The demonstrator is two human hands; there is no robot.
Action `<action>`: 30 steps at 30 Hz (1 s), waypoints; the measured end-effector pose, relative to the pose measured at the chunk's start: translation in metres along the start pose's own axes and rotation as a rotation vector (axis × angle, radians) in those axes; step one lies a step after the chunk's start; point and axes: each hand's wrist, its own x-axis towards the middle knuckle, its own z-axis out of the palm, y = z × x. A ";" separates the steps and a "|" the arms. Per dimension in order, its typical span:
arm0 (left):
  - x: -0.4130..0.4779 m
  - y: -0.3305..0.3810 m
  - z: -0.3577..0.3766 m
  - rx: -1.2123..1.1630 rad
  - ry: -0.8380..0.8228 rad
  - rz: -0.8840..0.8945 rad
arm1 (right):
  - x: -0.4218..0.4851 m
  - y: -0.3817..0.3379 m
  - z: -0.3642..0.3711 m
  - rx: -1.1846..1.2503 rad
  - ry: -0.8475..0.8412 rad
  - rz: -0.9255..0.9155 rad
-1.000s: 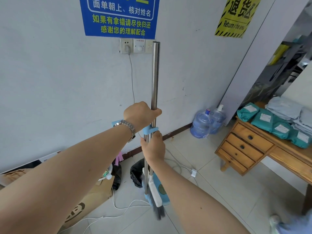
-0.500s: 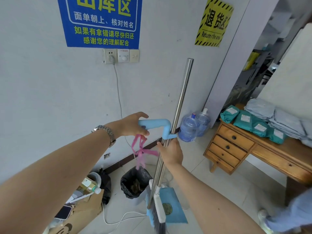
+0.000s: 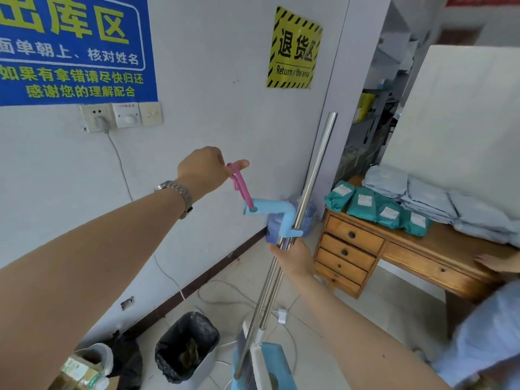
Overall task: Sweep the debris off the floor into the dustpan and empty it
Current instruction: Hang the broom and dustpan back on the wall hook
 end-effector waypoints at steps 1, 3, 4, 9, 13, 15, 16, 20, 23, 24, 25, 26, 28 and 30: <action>0.011 0.016 0.009 -0.158 -0.123 -0.032 | 0.017 0.008 -0.008 0.007 -0.011 -0.006; 0.027 0.048 0.029 -0.567 -0.289 -0.110 | 0.048 0.021 -0.026 -0.005 -0.047 -0.023; 0.036 0.062 0.041 -0.708 -0.283 -0.146 | 0.065 0.025 -0.034 -0.022 -0.080 -0.043; 0.092 0.111 0.106 -1.286 -0.235 -0.285 | 0.142 0.043 -0.055 -0.038 -0.147 -0.084; 0.137 0.122 0.142 -1.314 -0.149 -0.313 | 0.180 0.046 -0.069 0.132 0.257 -0.125; 0.160 0.126 0.156 -1.329 -0.110 -0.331 | 0.203 0.038 -0.065 0.230 0.320 -0.260; 0.172 0.127 0.162 -1.341 -0.101 -0.342 | 0.216 0.029 -0.062 0.232 0.322 -0.344; 0.226 0.129 0.187 -1.366 -0.128 -0.318 | 0.289 -0.027 -0.047 0.212 0.319 -0.675; 0.275 0.127 0.197 -1.417 -0.123 -0.303 | 0.354 -0.077 -0.044 0.243 0.340 -0.801; 0.291 0.127 0.197 -1.474 -0.142 -0.315 | 0.373 -0.092 -0.045 0.269 0.316 -0.779; 0.308 0.128 0.196 -1.520 -0.170 -0.325 | 0.397 -0.106 -0.043 0.288 0.266 -0.722; 0.323 0.129 0.195 -1.539 -0.205 -0.323 | 0.419 -0.119 -0.040 0.306 0.168 -0.636; 0.352 0.129 0.195 -1.521 -0.224 -0.301 | 0.466 -0.142 -0.029 0.302 -0.106 -0.415; 0.382 0.128 0.196 -1.503 -0.194 -0.273 | 0.505 -0.161 -0.018 0.323 -0.367 -0.287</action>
